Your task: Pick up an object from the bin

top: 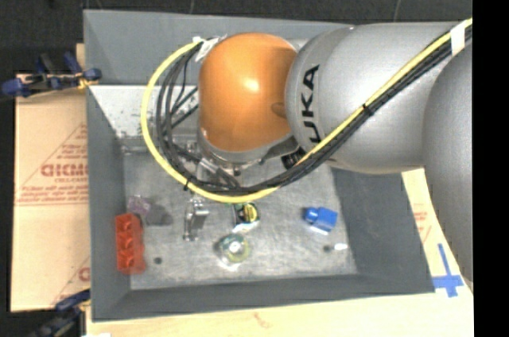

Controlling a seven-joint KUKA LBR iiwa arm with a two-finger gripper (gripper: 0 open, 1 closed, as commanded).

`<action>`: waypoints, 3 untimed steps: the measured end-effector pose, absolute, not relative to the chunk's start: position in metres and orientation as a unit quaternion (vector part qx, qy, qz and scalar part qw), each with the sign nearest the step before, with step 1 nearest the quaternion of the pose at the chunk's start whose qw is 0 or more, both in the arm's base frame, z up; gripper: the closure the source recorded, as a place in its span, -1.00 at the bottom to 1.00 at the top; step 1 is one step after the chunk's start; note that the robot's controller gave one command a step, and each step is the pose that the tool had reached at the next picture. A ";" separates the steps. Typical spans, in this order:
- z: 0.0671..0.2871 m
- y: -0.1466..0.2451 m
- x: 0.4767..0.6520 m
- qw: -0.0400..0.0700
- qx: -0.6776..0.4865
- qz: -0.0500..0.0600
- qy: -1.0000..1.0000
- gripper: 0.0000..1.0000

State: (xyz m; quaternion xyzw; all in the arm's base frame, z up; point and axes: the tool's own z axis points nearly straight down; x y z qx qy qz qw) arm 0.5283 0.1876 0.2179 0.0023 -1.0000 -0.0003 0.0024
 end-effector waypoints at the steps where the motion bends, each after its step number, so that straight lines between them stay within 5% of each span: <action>1: 0.127 0.120 0.552 0.001 0.083 0.001 -0.997 -1.00; 2: 0.182 0.072 0.511 -0.002 0.187 0.001 -0.982 -1.00; 3: 0.073 0.065 0.532 -0.004 0.498 0.001 -0.867 -1.00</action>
Offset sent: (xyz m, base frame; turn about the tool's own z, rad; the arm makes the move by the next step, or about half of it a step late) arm 0.0230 -0.0627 -0.0873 -0.1662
